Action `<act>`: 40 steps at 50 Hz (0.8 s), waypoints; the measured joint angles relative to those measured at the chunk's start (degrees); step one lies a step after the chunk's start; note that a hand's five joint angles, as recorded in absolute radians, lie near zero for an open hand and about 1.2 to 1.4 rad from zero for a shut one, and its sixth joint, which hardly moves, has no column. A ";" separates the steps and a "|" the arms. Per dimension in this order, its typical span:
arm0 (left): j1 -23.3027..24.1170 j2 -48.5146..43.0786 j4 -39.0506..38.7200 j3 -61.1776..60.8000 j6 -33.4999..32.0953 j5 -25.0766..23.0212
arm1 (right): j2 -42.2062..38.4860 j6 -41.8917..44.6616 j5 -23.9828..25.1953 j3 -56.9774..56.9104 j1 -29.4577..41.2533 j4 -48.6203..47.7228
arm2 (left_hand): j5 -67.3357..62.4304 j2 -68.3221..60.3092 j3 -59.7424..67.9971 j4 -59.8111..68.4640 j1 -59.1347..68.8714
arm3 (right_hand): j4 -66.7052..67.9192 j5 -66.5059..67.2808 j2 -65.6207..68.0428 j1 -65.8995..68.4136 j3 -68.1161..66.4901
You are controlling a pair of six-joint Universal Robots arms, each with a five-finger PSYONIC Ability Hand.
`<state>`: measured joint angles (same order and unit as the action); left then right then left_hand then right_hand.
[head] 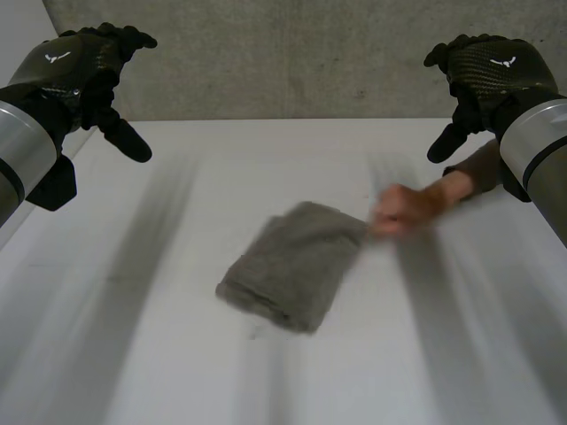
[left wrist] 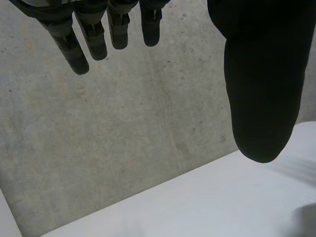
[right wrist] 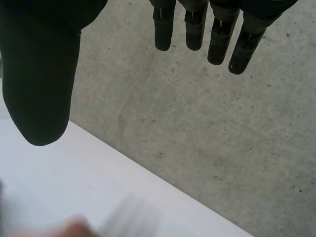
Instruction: Fold the towel.
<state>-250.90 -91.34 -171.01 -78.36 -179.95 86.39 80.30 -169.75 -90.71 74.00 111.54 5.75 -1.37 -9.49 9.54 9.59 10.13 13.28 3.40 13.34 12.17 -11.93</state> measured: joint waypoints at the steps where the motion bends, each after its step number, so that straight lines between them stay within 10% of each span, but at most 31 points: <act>1: 0.01 0.01 -0.01 -0.05 0.02 0.00 | 0.01 0.09 0.07 0.00 -0.01 -0.03 | 0.00 0.00 0.00 0.00 0.00 | 0.00 0.00 0.00 0.00 0.00; 40: 0.04 0.02 -1.39 -1.20 -0.06 0.00 | 0.49 0.82 0.36 -0.06 0.08 -0.12 | 0.00 0.01 0.00 0.00 0.00 | 0.00 0.00 0.00 0.00 0.00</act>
<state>-250.85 -91.32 -172.40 -79.55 -180.01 86.40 80.79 -168.93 -90.35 73.94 111.61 5.64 -1.37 -9.48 9.54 9.59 10.13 13.28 3.40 13.34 12.17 -11.93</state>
